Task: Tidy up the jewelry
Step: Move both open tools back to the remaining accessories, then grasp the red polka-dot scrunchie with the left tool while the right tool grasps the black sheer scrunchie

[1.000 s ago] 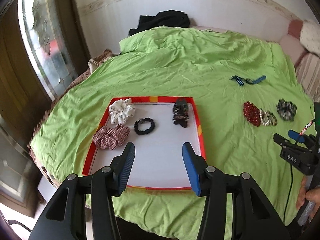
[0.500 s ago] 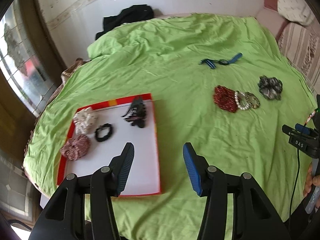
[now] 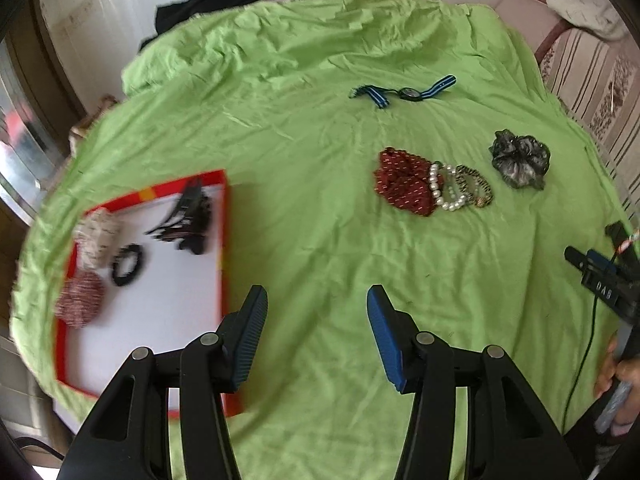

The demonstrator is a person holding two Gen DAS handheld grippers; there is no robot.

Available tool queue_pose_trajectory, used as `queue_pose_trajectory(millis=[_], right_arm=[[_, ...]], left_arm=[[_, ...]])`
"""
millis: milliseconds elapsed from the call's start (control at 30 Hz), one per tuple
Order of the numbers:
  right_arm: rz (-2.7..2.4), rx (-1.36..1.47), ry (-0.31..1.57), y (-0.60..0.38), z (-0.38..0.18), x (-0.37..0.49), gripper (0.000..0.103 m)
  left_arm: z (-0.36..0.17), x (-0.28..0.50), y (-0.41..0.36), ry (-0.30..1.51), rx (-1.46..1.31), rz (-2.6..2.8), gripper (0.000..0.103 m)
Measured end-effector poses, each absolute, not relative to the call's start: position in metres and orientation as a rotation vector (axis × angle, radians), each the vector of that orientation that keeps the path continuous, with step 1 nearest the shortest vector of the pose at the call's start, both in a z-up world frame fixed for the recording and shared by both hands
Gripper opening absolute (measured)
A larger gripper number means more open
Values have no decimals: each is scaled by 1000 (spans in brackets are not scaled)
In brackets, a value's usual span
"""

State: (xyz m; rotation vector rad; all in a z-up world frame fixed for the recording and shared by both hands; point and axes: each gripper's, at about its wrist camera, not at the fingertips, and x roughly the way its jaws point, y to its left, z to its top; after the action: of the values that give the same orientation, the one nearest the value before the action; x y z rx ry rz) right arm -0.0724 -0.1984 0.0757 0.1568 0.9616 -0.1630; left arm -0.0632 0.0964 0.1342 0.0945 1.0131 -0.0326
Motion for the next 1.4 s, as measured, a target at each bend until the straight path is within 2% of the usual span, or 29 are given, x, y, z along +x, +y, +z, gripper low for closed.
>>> queue_pose_trajectory(millis=[300, 633, 767, 1233, 1300, 1333, 1367, 1400], right_arm=[[-158, 217, 932, -223, 74, -60, 62], [-63, 311, 866, -225, 86, -14, 64], [-56, 329, 853, -226, 88, 13, 71], [-80, 355, 906, -223, 65, 58, 71], [-76, 349, 902, -221, 64, 60, 60], [-63, 348, 901, -221, 64, 61, 35], [-43, 353, 913, -220, 63, 63, 19], [-17, 365, 926, -220, 61, 64, 18]], left_arm=[[114, -5, 67, 1017, 24, -130, 51], [75, 73, 65, 1126, -175, -210, 51], [61, 88, 62, 1162, -226, -255, 51], [48, 103, 55, 1176, -273, -308, 51], [49, 101, 54, 1174, -260, -288, 36], [48, 101, 54, 1182, -256, -280, 15], [46, 100, 55, 1197, -257, -281, 10], [46, 98, 56, 1201, -261, -278, 10]])
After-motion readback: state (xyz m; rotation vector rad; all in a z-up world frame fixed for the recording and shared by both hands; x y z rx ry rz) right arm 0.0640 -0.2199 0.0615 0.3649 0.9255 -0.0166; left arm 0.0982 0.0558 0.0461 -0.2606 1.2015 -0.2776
